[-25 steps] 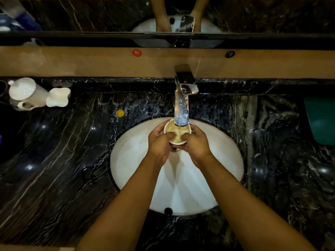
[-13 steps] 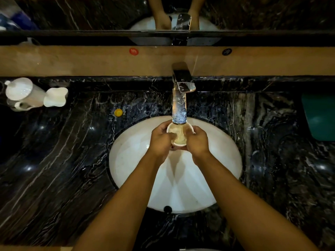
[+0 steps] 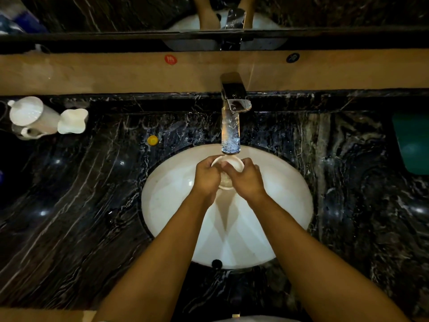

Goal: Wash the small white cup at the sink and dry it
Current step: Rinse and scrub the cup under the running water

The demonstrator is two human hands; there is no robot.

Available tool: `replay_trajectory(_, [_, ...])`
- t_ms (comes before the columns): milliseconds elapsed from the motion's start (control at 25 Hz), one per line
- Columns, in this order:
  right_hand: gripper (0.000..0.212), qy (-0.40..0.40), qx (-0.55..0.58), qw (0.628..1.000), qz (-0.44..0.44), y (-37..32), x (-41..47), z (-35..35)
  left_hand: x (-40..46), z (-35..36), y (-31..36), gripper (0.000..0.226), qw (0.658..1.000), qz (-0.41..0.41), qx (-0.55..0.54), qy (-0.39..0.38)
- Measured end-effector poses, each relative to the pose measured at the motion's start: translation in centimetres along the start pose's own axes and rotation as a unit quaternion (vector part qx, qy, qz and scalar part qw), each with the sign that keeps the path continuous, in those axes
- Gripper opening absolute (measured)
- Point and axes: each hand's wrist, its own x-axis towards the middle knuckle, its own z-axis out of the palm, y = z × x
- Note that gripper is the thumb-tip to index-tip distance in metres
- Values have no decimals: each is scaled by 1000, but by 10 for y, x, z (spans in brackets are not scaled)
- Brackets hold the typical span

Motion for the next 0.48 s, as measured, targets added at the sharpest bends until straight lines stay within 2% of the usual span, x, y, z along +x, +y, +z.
replay_trajectory(120, [32, -22, -103, 994, -30, 0, 10, -13, -3, -8, 3, 45, 997, -22, -19, -70])
replay_trajectory(240, [30, -5, -98, 995, -34, -2, 14, -18, -4, -12, 3, 60, 996, -23, -23, -79])
replay_trajectory(320, [25, -39, 3, 999, -15, -3, 11, -16, -2, -12, 0, 54, 999, -25, -32, -28])
replay_trajectory(400, [33, -108, 139, 984, 10, -2, 3, -14, 2, -12, -1, 36, 999, -14, -25, 30])
replay_trajectory(480, [43, -136, 170, 976, 9, 1, -2, -12, 7, -11, -3, 19, 998, 6, 1, 55])
